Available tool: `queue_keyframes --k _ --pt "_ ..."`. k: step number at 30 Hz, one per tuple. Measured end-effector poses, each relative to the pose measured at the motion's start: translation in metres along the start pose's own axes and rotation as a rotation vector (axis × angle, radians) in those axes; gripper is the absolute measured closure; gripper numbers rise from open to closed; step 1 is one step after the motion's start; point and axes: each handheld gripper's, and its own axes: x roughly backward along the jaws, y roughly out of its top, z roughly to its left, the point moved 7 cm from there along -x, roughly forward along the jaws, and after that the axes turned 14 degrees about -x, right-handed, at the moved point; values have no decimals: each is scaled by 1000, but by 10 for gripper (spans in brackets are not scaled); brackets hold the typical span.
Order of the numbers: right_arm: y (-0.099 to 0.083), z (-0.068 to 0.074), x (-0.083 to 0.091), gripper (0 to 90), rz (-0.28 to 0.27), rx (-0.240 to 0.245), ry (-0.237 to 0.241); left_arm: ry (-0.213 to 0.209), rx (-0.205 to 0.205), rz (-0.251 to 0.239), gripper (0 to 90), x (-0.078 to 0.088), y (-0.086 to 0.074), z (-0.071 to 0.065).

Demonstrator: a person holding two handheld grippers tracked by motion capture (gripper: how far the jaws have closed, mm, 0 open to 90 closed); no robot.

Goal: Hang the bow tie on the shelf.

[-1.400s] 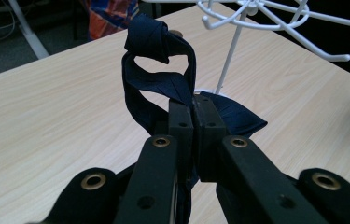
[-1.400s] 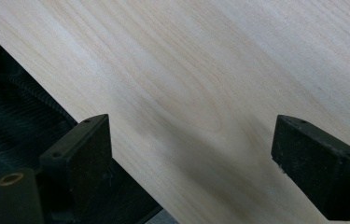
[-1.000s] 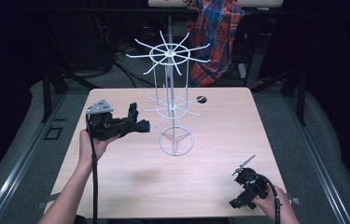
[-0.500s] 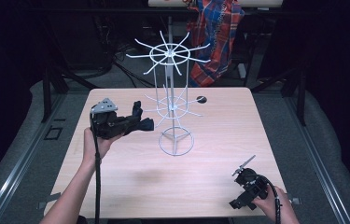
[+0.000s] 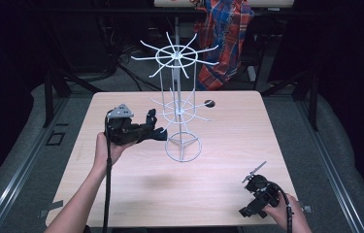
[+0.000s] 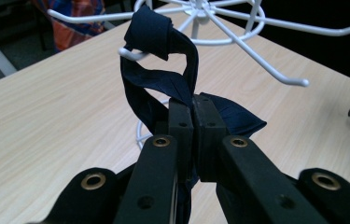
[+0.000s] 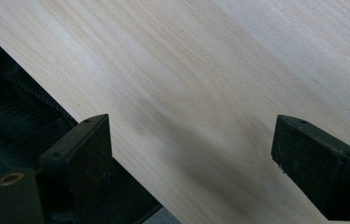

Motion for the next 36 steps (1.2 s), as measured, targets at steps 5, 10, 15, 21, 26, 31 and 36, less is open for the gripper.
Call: queue_keyframes --k 5,10,15,21,26,31,36 --pt "1 2 -1 118 -23 -16 12 -25 -6 15 876 -11 -3 -9" --pt "0 2 0 118 -16 -7 3 -35 -24 37 877 -19 -4 -17" --pt "0 1 0 118 -8 2 4 -42 -27 33 876 -25 -3 -23" --pt "0 2 0 118 -13 -9 14 -64 -52 21 876 -30 0 -33" --pt "0 2 0 118 -18 -8 0 -33 -40 8 872 -33 -3 -32" --pt "0 1 0 118 -7 0 0 -3 -35 -12 874 -35 -1 -32" --pt "0 1 -1 118 -14 -9 -7 -14 -41 -9 873 -39 -1 -35"
